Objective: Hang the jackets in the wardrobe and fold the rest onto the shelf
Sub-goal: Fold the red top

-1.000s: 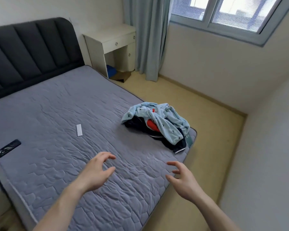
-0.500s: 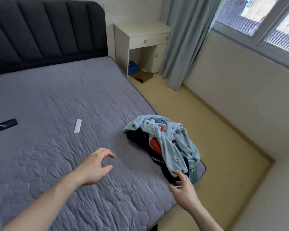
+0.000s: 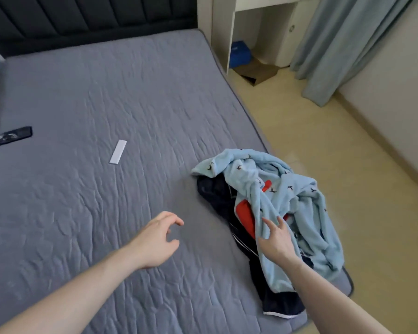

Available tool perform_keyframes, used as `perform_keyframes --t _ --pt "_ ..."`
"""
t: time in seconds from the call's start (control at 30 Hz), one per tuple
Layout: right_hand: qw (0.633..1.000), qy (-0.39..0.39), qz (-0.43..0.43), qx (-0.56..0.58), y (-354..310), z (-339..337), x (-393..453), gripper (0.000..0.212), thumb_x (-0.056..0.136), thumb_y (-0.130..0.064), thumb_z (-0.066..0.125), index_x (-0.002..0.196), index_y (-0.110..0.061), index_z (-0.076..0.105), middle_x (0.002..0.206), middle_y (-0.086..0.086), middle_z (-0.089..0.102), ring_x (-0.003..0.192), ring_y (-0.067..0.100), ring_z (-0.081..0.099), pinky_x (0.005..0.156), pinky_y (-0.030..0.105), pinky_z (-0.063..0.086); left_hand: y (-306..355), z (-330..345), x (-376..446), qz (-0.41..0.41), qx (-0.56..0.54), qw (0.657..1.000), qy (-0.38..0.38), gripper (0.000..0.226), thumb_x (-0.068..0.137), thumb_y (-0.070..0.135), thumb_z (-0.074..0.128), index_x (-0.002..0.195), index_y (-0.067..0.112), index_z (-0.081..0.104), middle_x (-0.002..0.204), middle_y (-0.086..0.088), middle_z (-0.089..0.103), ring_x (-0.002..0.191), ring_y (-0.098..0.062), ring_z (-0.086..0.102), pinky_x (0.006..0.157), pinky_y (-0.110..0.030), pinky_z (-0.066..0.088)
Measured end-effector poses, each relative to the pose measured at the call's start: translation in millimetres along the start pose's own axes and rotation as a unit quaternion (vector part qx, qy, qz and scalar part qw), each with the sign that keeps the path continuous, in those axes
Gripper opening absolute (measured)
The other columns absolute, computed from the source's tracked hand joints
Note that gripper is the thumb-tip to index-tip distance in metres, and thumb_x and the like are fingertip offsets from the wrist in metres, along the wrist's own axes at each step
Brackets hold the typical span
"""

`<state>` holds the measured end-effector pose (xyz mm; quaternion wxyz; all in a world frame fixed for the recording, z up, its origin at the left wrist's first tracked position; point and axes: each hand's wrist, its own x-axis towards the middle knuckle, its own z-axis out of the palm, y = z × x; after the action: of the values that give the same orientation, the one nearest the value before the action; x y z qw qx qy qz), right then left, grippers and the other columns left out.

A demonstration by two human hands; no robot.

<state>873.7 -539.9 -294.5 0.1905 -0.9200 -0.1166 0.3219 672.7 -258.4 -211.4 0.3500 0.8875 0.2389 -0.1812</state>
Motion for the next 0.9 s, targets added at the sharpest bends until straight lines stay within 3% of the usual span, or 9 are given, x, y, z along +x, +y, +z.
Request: perform_keyframes --t 0.13,0.27,0.33,0.43,0.53,0.6,0.7,0.83,0.9 --pt "0.999 -0.019 0.006 -0.038 4 25 74 0.067 0.092 -0.025 0.059 0.156 -0.036 0.043 0.171 0.017 0.005 0.159 0.034 0.004 0.126 0.045 0.019 -17 44 45 0.003 -0.008 1.0 -0.001 0.035 0.091 0.025 0.065 0.124 0.034 0.058 0.13 0.019 0.044 0.103 -0.002 0.058 0.092 -0.02 0.042" --pt "0.995 -0.037 0.024 -0.084 7 51 123 0.061 0.091 -0.026 0.057 0.15 -0.041 0.05 0.169 0.011 0.006 0.157 0.033 0.006 0.121 0.046 0.027 -39 72 77 0.002 -0.006 1.0 -0.011 0.031 0.09 0.027 0.063 0.119 0.039 0.057 0.127 0.025 0.042 0.1 0.002 0.057 0.098 -0.029 0.047" --pt "0.995 -0.021 0.039 -0.093 11 60 137 0.05 0.093 -0.022 0.056 0.142 -0.031 0.058 0.164 0.013 0.022 0.154 0.033 0.016 0.119 0.049 0.031 -50 84 87 -0.004 -0.006 1.0 -0.007 0.03 0.089 0.027 0.062 0.117 0.039 0.058 0.125 0.026 0.043 0.099 0.001 0.057 0.097 -0.031 0.049" --pt "0.994 0.088 -0.047 -0.048 12 69 130 0.025 0.099 -0.018 0.056 0.119 -0.02 0.072 0.121 0.004 0.059 0.127 0.03 0.05 0.105 0.049 0.044 -58 96 89 -0.011 -0.033 0.999 0.018 0.028 0.089 0.022 0.064 0.112 0.038 0.06 0.123 0.021 0.048 0.095 -0.001 0.06 0.093 -0.029 0.05" --pt "0.968 0.152 -0.16 0.117 -9 73 83 0.028 0.102 -0.018 0.057 0.098 -0.044 0.068 0.09 -0.017 0.06 0.089 0.004 0.059 0.078 0.032 0.048 -63 105 75 -0.032 -0.074 0.996 0.04 0.029 0.089 0.02 0.065 0.112 0.038 0.061 0.122 0.023 0.05 0.096 0.002 0.062 0.084 -0.028 0.052" --pt "0.949 0.113 -0.217 0.201 -30 78 48 0.027 0.104 -0.017 0.053 0.098 -0.041 0.063 0.085 -0.017 0.059 0.073 0.008 0.058 0.066 0.026 0.043 -70 107 61 -0.04 -0.084 0.994 0.057 0.033 0.089 0.019 0.066 0.115 0.038 0.06 0.123 0.023 0.051 0.095 0.002 0.062 0.083 -0.028 0.052" --pt "0.918 0.033 -0.284 0.274 -66 78 -4 0.026 0.103 -0.013 0.047 0.098 -0.031 0.063 0.076 -0.016 0.056 0.066 0.007 0.051 0.065 0.024 0.041 -88 102 39 -0.053 -0.083 0.992 0.079 0.048 0.087 0.013 0.068 0.128 0.032 0.055 0.129 0.016 0.05 0.095 -0.002 0.063 0.082 -0.024 0.048" --pt "0.891 -0.106 -0.305 0.32 -107 63 -71 0.028 0.091 -0.001 0.045 0.083 -0.022 0.061 0.066 -0.013 0.049 0.062 0.005 0.041 0.06 0.02 0.033 -115 85 7 -0.063 -0.061 0.99 0.111 0.066 0.083 0.014 0.071 0.141 0.032 0.045 0.136 0.013 0.046 0.094 -0.001 0.063 0.083 -0.032 0.052" --pt "0.878 -0.178 -0.303 0.326 -119 57 -104 0.025 0.085 -0.001 0.046 0.076 -0.02 0.06 0.064 -0.01 0.047 0.062 0.007 0.039 0.059 0.021 0.032 -127 81 -3 -0.073 -0.088 0.986 0.124 0.063 0.085 0.022 0.075 0.139 0.034 0.046 0.136 0.014 0.048 0.093 0.001 0.065 0.085 -0.033 0.053"
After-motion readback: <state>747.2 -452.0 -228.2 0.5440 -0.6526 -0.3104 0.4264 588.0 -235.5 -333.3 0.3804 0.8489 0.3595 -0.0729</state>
